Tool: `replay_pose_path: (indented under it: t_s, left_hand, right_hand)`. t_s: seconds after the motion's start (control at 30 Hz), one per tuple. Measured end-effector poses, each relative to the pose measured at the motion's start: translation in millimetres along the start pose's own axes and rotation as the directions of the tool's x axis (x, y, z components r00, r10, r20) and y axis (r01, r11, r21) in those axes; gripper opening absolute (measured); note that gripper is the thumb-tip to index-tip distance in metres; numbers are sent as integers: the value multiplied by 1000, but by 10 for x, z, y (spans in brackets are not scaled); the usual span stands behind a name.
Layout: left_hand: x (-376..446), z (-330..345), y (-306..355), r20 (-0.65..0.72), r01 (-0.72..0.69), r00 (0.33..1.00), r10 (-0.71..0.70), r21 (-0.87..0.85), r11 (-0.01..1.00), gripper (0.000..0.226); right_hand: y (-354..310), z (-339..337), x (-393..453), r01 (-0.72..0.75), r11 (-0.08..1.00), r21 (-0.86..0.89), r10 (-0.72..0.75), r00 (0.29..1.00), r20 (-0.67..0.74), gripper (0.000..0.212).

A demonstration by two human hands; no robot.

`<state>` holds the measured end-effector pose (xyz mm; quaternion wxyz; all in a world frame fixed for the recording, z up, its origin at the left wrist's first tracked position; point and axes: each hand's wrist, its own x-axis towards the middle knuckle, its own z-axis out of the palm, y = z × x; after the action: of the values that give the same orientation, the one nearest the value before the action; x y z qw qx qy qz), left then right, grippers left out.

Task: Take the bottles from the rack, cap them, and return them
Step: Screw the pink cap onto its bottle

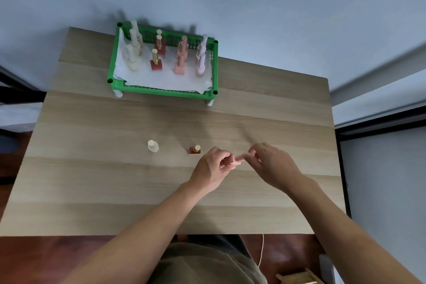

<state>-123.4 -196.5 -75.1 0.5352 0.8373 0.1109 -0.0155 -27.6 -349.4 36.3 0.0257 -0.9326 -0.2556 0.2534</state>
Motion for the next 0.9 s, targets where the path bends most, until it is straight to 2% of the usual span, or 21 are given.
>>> replay_pose_path:
  t_s: [0.1,0.17,0.33,0.47,0.67,0.9]
  left_hand:
    - [9,33,9,0,21,1000,-21,-3,1000,15]
    - [24,55,17,-4,28,1000,-28,-13,1000,15]
    - [93,113,33,-32,43,999,-43,-2,999,15]
    - [151,160,33,-23,50,999,-49,15,999,24]
    - [214,259,21,-92,36,996,-22,155,987,22]
    - [257,348,-10,-146,87,987,-70,119,989,16]
  right_hand:
    - [56,-20,2,119,992,38,-119,993,-7,32]
    - [70,-13,24,146,989,24,-145,989,-21,25]
    - [102,18,93,152,988,16,-151,987,-60,21]
    - [148,40,133,156,987,30,-154,987,-52,22]
    - [308,57,141,160,985,64,-157,987,-46,29]
    - [660,11,61,125,988,90,-120,991,-60,24]
